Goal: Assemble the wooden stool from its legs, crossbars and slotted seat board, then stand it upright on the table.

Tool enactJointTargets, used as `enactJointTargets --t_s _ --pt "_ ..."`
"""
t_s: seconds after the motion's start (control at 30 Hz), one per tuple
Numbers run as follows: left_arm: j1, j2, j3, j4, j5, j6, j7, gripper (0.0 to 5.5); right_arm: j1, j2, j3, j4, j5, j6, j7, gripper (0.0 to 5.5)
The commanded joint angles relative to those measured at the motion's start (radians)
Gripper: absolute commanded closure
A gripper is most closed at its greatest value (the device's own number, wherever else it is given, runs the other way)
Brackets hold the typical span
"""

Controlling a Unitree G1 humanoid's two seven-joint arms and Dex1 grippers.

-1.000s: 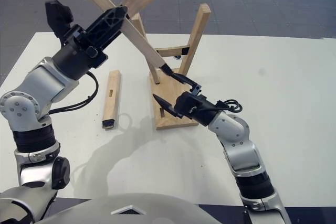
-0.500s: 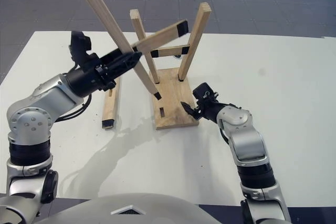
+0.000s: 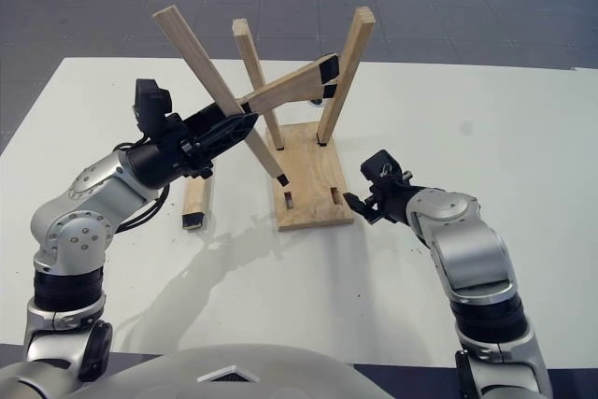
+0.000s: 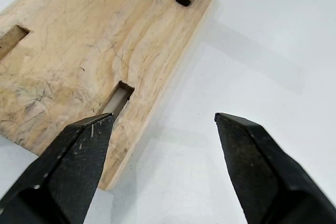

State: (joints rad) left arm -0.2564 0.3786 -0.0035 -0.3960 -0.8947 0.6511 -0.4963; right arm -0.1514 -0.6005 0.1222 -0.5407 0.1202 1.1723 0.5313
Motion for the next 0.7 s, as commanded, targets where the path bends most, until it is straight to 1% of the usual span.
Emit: enactJointTargets --t_s 0.03,0.3,0.4,0.7 --pt "-0.003 -0.011 0.004 -0.012 0.015 -0.003 -0.004 3.42 0.019 0.009 0.025 0.025 -0.002 -0.022 -0.03 1.97" --pt "0.0 -0.022 -0.001 -0.034 0.016 0.012 0.006 3.42 0.072 0.007 0.062 0.148 -0.028 -0.137 -0.078 1.97" --pt "0.009 -0.021 -0.002 -0.042 0.018 0.015 0.006 3.42 0.084 0.003 0.067 0.159 -0.025 -0.156 -0.086 1.97" --pt "0.012 -0.042 -0.003 -0.052 0.028 0.01 0.026 3.42 0.044 0.067 0.133 0.297 -0.043 -0.228 -0.123 1.97"
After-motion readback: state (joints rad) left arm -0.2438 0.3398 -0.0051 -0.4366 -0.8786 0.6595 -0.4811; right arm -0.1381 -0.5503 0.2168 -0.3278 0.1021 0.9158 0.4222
